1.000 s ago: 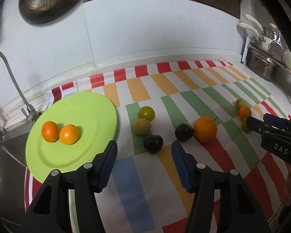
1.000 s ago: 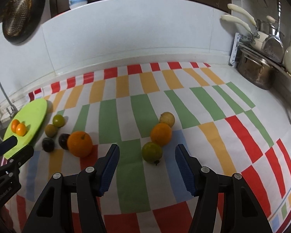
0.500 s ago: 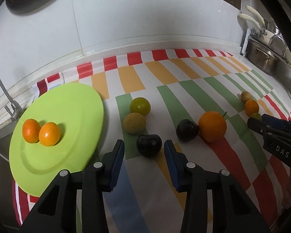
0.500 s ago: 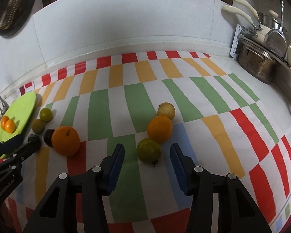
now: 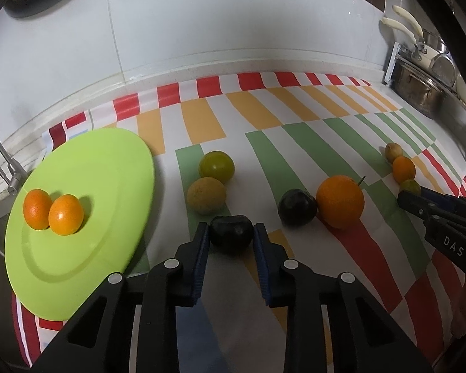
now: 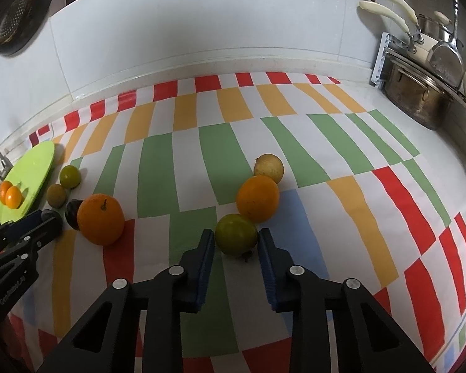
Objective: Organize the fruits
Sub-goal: 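Grasp the dark plum with the left gripper while the right gripper grasps a green fruit, then carry the plum and green fruit to the green plate and release both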
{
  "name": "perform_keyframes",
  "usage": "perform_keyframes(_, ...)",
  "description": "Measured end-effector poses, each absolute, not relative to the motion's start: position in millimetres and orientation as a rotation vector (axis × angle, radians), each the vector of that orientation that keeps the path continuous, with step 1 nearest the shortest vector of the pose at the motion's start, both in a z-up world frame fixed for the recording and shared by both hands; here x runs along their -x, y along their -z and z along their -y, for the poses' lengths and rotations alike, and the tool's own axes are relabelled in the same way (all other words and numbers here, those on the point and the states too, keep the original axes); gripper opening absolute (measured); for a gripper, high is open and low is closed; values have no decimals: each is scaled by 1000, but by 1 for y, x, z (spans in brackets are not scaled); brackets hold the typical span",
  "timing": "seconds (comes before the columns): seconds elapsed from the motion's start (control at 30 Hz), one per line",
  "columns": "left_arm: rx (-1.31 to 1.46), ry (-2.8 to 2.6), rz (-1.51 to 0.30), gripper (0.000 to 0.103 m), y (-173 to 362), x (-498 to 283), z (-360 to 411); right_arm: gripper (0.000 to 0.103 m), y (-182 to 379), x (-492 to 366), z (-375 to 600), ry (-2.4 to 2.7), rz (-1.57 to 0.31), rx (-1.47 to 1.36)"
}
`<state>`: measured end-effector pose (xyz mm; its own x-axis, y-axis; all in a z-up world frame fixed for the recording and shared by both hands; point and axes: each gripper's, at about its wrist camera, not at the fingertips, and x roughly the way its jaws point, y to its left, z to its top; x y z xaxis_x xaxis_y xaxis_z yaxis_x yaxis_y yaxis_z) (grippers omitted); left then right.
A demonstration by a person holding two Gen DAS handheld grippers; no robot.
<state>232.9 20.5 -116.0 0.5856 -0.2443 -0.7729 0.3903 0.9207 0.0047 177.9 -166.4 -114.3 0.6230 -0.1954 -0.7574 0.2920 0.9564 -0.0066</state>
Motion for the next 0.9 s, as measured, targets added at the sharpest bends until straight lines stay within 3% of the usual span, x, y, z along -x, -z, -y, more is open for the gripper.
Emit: perform_keyframes(0.9,-110,333,-700,28,43,-176,-53,29,54,-147,118,59,-666,-20)
